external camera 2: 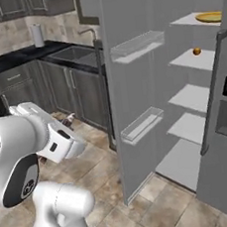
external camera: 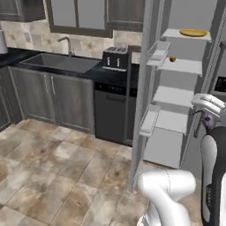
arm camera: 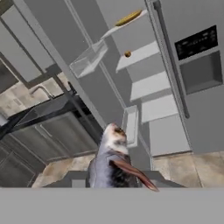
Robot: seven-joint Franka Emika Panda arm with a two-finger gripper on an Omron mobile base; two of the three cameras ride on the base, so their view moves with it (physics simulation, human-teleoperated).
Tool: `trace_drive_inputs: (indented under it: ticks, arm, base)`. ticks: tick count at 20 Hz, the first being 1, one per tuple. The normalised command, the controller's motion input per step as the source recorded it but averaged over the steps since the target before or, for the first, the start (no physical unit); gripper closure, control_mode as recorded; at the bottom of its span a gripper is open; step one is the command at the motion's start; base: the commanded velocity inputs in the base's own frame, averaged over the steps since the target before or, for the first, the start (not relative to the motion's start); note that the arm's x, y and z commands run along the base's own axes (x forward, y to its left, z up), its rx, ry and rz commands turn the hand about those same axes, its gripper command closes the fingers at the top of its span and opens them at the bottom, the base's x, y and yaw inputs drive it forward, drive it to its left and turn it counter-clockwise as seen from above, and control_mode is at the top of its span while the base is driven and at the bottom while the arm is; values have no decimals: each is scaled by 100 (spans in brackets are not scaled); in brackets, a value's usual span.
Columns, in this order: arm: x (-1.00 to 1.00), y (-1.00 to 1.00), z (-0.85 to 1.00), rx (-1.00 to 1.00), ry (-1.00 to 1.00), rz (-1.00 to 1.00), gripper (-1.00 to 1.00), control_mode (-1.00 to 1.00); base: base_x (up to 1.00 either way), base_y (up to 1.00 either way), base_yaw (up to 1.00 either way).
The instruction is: Retrieve the fish from the fridge and place it on the saucepan with marinade on the stove.
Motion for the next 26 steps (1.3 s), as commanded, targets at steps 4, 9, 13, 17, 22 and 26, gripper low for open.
trace_drive_inputs:
  ticks: [4,9,13,17,22,26]
  arm:
    - [0,0,0,0,0,0,100,100]
    - [0,0,0,0,0,0,100,100]
    - [0,0,0,0,0,0,100,100]
    - [0,0,0,0,0,0,100,100]
    - [0,0,0,0,0,0,100,100]
    - [0,0,0,0,0,0,100,100]
  base:
    - [-74,-2,59]
    - [-67,0,64]
    - [-15,0,62]
    - [19,7,57]
    - [85,22,46]
    - [100,19,18]
